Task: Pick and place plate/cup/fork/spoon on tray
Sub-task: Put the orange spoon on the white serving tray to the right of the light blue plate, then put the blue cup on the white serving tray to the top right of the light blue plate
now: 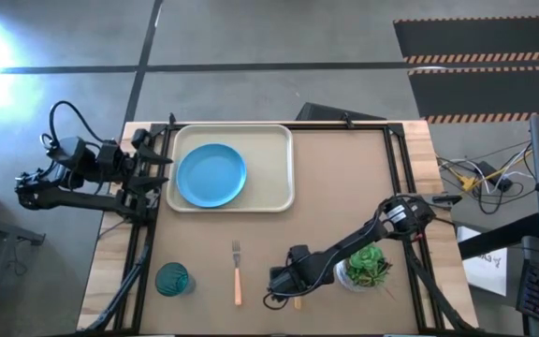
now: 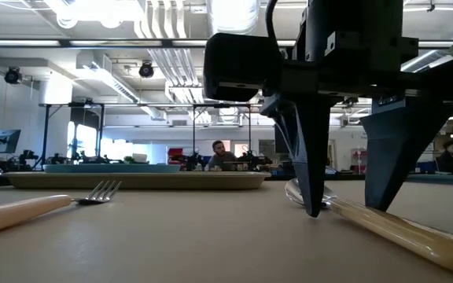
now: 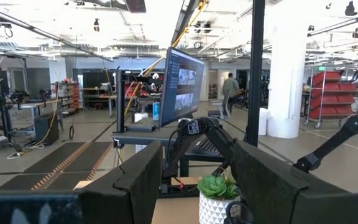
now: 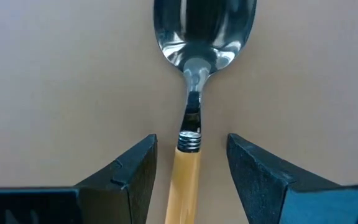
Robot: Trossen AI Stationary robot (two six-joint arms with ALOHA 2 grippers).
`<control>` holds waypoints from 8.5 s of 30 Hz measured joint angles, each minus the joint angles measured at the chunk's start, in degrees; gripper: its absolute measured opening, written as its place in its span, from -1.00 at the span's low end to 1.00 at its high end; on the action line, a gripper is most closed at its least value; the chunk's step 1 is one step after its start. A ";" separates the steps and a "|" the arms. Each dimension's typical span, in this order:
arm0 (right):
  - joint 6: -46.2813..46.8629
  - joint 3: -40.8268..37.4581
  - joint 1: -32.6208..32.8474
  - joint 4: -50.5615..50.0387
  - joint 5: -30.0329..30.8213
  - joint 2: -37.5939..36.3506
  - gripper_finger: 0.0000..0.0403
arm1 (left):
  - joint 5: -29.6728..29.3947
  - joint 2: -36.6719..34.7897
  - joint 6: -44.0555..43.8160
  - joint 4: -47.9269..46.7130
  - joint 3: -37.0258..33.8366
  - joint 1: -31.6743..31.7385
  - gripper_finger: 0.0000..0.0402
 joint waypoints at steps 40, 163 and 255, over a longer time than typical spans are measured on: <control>-26.61 0.07 -11.02 -0.65 13.97 -6.34 -0.87 | -0.02 -0.59 0.00 -0.58 0.00 0.00 -0.08; -58.09 27.88 -27.21 -6.12 8.97 -4.35 -0.55 | -1.60 -10.44 0.02 -11.24 1.70 0.01 -0.08; -83.07 32.72 -10.64 -9.63 30.15 -21.35 -0.95 | 32.35 15.58 -28.35 -48.06 -2.80 0.02 -0.06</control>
